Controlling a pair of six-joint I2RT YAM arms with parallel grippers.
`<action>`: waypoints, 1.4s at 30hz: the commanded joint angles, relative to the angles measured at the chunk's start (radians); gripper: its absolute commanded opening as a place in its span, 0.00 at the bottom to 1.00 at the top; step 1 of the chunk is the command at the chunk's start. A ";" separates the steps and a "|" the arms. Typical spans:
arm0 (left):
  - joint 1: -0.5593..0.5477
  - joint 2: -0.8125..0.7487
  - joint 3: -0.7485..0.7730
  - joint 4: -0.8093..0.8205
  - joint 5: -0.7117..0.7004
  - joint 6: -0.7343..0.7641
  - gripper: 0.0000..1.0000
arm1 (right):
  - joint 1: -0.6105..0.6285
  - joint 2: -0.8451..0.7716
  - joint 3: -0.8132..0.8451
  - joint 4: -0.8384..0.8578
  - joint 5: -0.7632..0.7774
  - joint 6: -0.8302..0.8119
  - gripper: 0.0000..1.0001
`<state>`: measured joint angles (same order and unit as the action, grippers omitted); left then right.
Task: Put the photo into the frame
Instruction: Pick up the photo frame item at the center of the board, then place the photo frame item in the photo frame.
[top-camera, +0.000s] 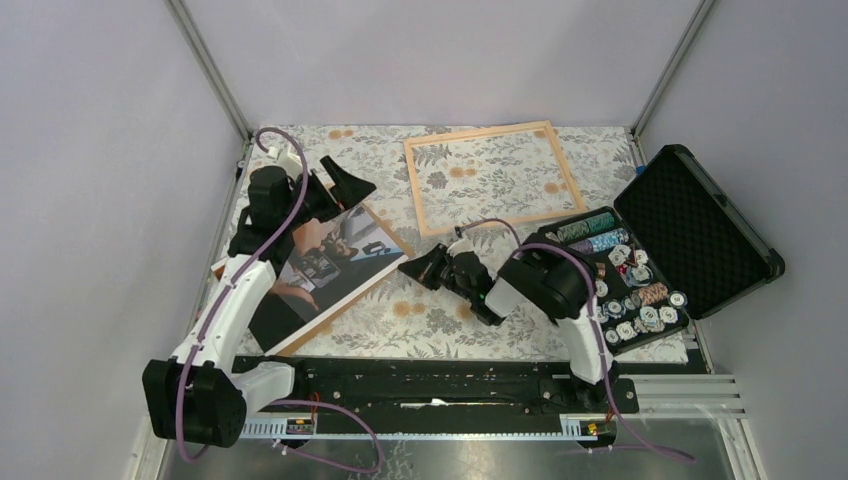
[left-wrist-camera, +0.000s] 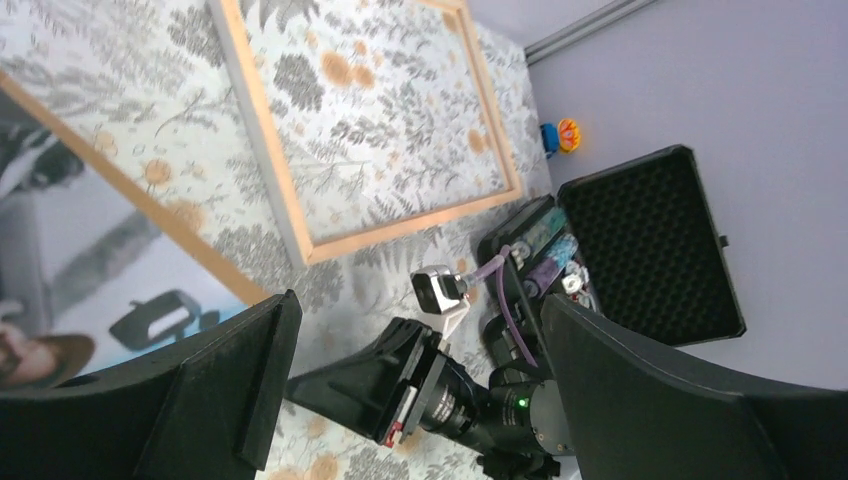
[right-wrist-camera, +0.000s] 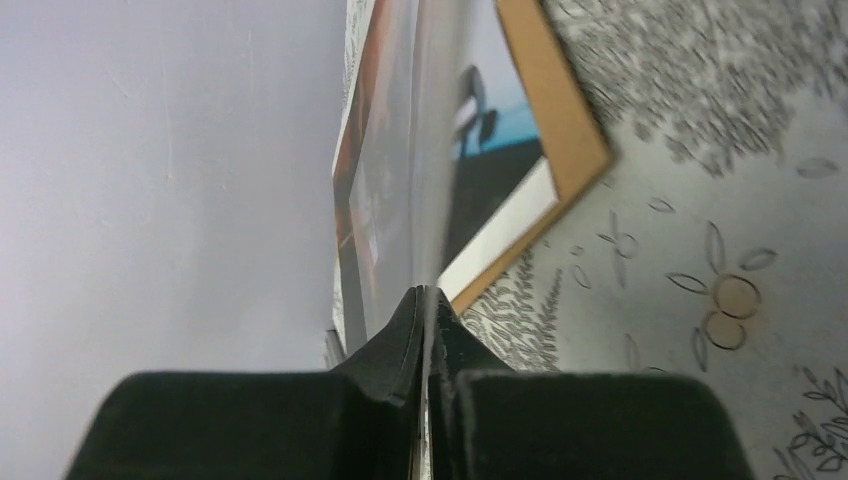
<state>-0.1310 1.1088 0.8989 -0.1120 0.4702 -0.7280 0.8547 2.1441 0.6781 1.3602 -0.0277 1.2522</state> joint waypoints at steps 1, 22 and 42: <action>-0.002 0.003 0.100 0.089 -0.031 -0.033 0.99 | -0.041 -0.199 0.033 -0.189 -0.025 -0.211 0.00; -0.157 0.221 0.458 0.044 -0.075 0.013 0.99 | -0.535 -0.460 0.100 -0.582 -0.294 -0.218 0.00; -0.275 0.147 0.285 -0.040 -0.507 0.328 0.99 | -0.731 -0.215 0.450 -0.684 -0.337 -0.236 0.00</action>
<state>-0.3897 1.2427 1.1858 -0.1894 0.0395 -0.4332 0.1345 1.8984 1.0393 0.6468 -0.3607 1.0359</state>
